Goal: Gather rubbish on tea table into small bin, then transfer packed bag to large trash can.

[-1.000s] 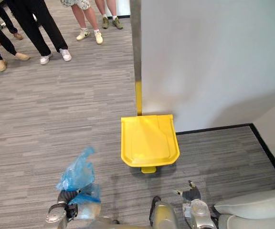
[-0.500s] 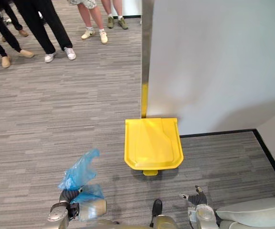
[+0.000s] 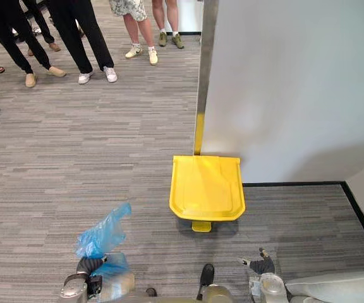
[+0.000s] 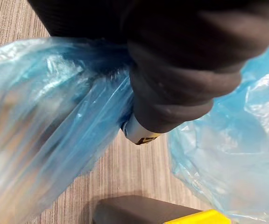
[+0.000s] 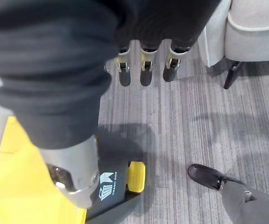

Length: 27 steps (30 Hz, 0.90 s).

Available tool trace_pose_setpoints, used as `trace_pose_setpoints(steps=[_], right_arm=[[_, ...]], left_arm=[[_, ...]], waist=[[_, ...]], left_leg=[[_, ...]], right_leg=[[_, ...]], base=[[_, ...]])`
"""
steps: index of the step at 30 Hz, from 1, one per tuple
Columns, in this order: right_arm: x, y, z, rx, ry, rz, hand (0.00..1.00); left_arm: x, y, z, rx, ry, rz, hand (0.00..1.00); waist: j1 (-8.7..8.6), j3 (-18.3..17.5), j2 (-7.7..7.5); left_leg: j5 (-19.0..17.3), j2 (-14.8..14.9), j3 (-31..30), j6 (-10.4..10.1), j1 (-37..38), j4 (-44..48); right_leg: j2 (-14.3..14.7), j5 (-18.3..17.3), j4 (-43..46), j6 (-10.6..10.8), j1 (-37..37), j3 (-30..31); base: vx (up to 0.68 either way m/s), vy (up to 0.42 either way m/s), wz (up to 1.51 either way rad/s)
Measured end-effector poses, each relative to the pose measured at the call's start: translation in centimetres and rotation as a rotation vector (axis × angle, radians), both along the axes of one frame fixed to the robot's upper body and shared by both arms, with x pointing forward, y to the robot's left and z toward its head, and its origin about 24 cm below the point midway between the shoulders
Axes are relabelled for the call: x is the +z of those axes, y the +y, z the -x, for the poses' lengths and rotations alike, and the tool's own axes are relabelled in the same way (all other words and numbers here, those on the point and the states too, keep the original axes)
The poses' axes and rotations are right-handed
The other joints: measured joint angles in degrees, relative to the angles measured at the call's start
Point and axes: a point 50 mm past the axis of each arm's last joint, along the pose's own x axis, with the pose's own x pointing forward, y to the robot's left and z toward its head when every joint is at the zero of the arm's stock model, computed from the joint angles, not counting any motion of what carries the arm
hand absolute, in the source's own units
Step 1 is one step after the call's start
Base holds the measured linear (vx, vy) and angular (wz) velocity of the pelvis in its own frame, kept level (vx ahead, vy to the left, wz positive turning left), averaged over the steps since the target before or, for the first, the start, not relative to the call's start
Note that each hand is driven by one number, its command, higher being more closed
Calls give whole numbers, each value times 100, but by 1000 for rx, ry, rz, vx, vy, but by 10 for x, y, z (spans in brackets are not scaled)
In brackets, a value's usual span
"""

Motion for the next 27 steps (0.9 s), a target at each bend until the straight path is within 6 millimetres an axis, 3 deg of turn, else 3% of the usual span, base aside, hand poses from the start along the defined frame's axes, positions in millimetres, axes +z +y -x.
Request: trace_pose_setpoints(steps=[15, 18, 19, 20, 21, 24, 27], right_arm=[[5, -2, -12, 8, -26, 10, 0], [9, -1, -23, 18, -53, 12, 0], [9, -2, -22, 14, -50, 16, 0], [9, -2, -23, 16, -54, 17, 0], [11, 3, -28, 23, -71, 6, 0], [7, 12, -25, 20, -60, -20, 0], [9, 10, -23, -4, -75, -6, 0]], left_arm=[[1, 2, -1, 16, -7, -2, 100], [1, 2, -2, 14, -9, -3, 100], [2, 1, -5, 11, -18, 1, 100], [3, 1, -8, 9, -24, 0, 100], [6, 3, -13, 2, -37, -10, 100], [13, 10, -23, 3, -64, -44, 100], [25, 8, -40, -12, -143, -50, 100]], waist=[[17, -13, 23], [5, 26, 13], [-17, 98, 16], [-16, 166, 16], [-17, 315, 41], [20, 473, -144], [14, 563, -380]], left_leg=[[-143, 40, 612, 44, 133, -34], [-304, -50, 754, 149, 57, 237], [-418, -72, 751, 324, 152, 329], [-471, -93, 752, 321, 214, 384], [-605, -146, 735, 428, 354, 566], [-1042, -197, 673, 485, 379, 1187], [-1448, -353, 433, 399, 340, 1664]], right_leg=[[107, 36, 40, 38, -220, 593], [-131, -683, 1631, 170, -957, 721], [-310, -891, 2481, 383, -1226, 709], [-408, -913, 3217, 417, -1546, 709], [-553, -1137, 4111, 603, -2070, 722], [-444, -1232, 3284, 585, -2362, 688], [-418, -1295, 2768, 572, -2240, 680]], base=[[48, 43, -22], [40, 103, -14], [9, 98, 7], [-26, 87, 7], [-26, 40, -1], [-1, 25, 13], [108, -104, 46]])
